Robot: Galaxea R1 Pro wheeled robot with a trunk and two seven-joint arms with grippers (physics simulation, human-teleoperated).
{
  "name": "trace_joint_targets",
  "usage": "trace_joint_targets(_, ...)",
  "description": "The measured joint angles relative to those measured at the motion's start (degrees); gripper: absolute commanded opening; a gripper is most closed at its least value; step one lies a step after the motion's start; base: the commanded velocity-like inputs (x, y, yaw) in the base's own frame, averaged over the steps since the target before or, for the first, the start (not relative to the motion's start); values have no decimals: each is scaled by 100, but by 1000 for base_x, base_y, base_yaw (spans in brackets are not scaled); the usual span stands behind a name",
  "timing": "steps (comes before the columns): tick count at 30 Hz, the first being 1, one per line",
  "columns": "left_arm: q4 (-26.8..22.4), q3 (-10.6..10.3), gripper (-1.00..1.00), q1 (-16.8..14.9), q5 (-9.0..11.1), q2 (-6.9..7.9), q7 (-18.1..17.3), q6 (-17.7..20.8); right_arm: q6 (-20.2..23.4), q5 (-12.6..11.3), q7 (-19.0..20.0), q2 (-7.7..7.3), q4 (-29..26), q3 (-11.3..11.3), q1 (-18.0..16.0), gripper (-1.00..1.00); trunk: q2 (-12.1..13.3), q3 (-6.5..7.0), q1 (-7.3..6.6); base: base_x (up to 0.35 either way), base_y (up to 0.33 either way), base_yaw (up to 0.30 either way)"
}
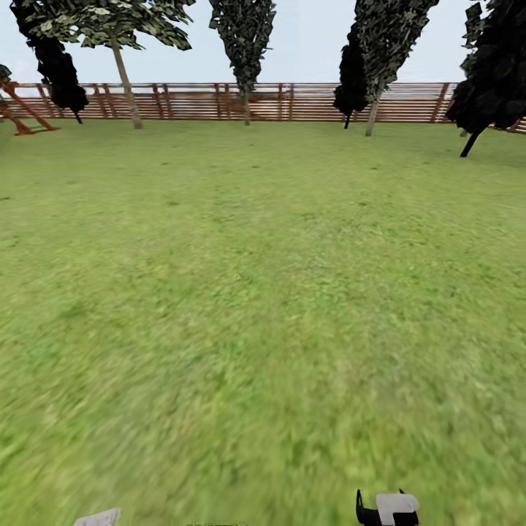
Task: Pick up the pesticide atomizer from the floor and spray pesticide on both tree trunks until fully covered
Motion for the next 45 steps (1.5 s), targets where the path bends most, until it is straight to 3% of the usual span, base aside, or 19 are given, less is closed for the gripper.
trace_joint_targets(29, 0, 0, -100, 0, 0, 0, 0, 0, 0, 0, 0, -3, -1, 0, 0, 100, 0, -72, 0, 2, 0, 276)
trace_joint_targets(45, 0, 0, -100, 4, 0, 0, 5, 0, 0, 10, 0, -5, -1, -3, 0, 100, 0, -112, 0, 301, 140, 264)
